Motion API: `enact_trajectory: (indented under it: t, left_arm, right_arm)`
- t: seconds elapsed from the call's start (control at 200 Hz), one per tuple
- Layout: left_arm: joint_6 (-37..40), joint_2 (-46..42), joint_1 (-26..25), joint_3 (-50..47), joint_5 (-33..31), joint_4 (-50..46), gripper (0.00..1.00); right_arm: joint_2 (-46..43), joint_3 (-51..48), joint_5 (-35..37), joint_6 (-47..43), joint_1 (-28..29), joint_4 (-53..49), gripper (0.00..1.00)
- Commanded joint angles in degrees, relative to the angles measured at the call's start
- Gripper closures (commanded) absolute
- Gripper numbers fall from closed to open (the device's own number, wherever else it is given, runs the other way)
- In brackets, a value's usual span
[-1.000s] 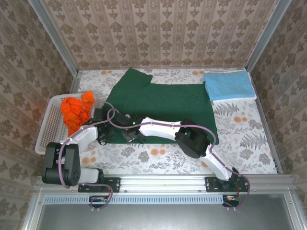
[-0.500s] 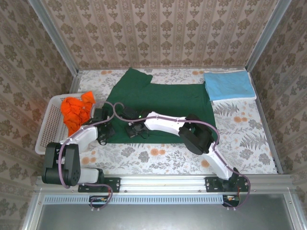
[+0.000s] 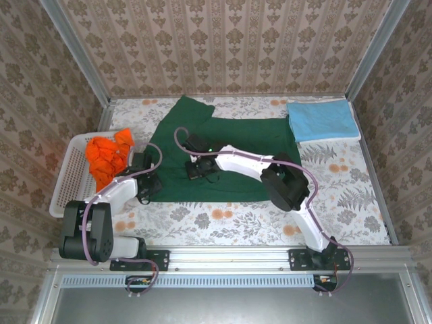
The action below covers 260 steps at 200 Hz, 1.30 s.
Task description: Fold and stack the t-shirts
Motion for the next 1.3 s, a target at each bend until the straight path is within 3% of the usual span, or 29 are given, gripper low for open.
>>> enact_trajectory:
  t: [0.0,0.74,0.825,1.035,1.165,1.295]
  left_arm:
    - [0.5,-0.5,0.6,-0.6,-0.3,-0.2,0.97]
    - [0.6,-0.2,0.6,-0.6,-0.3,-0.2,0.97]
    - [0.6,-0.2,0.5,-0.5,-0.3,-0.2,0.97]
    - [0.7,-0.6,0.5,-0.6,-0.4,-0.2,0.97]
    - [0.7,-1.1,0.4,-0.6,-1.1,-0.6,0.97]
    - [0.7,-2.5,0.4,-0.8,-2.2,-0.9,0.96]
  right_arm:
    - [-2.8,-1.2,-2.5,0.9,-1.6,0.7,1.00]
    - [2.6,4.7,-6.8,2.4,-11.6,-1.5,0.97]
    - [2.5,4.7,-6.9,2.5,-12.3,-2.2,0.89]
    - [0.2,1.1,-2.3,5.8,-14.5,-4.5,0.49]
    - [-5.6,-4.6,-0.2,8.1,-17.1,-3.1,0.45]
    - [-16.9,-15.0,0.4,9.0,-18.4,2.7,0.44]
